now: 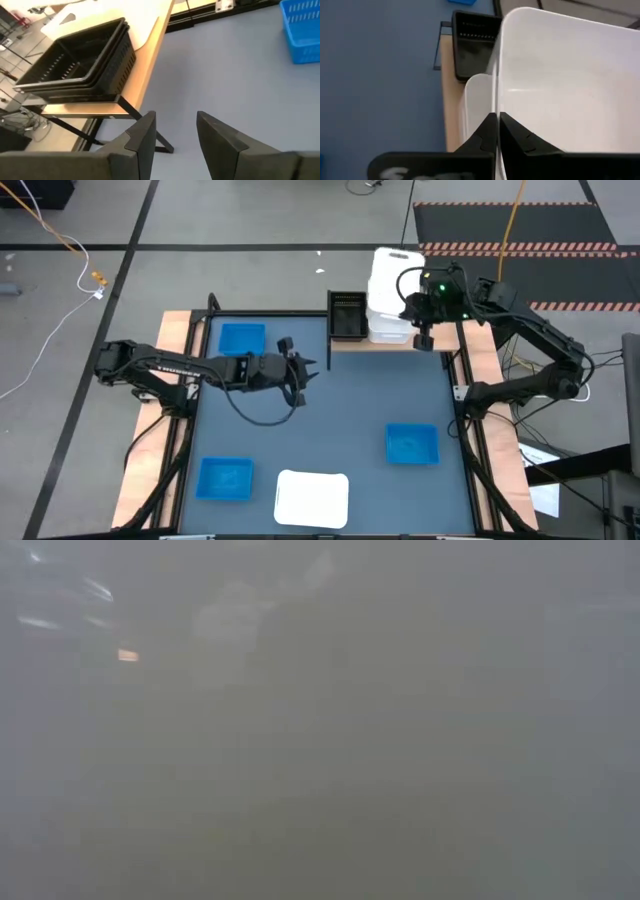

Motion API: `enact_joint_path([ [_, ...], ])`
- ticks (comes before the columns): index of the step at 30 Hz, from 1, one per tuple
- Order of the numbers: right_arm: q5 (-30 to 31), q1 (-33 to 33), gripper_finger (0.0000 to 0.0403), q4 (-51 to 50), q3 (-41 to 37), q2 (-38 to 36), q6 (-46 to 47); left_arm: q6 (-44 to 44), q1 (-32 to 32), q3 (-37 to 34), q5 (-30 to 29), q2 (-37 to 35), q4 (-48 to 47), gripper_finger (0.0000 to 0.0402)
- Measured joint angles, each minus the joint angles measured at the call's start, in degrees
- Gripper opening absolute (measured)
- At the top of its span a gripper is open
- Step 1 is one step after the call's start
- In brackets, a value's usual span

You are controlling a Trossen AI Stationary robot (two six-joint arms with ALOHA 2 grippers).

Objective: Stack baskets on shelf by color
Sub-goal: Stack the right white bin on top of the white bin into the shelf

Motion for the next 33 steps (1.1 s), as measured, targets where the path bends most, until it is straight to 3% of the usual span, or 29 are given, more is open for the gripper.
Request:
enact_joint_path([
  [6,-0.8,-3.2,0.0002,2.0,-1.96,0.08,-4.39,-0.82,1.11,0.0,-0.04,0.0,-0.51,0.0145],
  [21,-3.84,-3.49,0.0002,-4.92,-2.48,-0.11,-3.0,-7.04,1.11,-0.4,-0.04,0.0,-5.04,0.0145],
  [27,-6.87,-3.65,0.0007,-4.99,-2.48,-0.11,-0.92,-1.37,2.58,-3.19,-0.02,0.11,-4.81,0.0145],
  [33,-6.82,-4.38,0.0042,-5.0,-2.48,-0.11,-1.63,0.88,7.41,-3.21,-0.17,0.09,-5.03,0.0145],
])
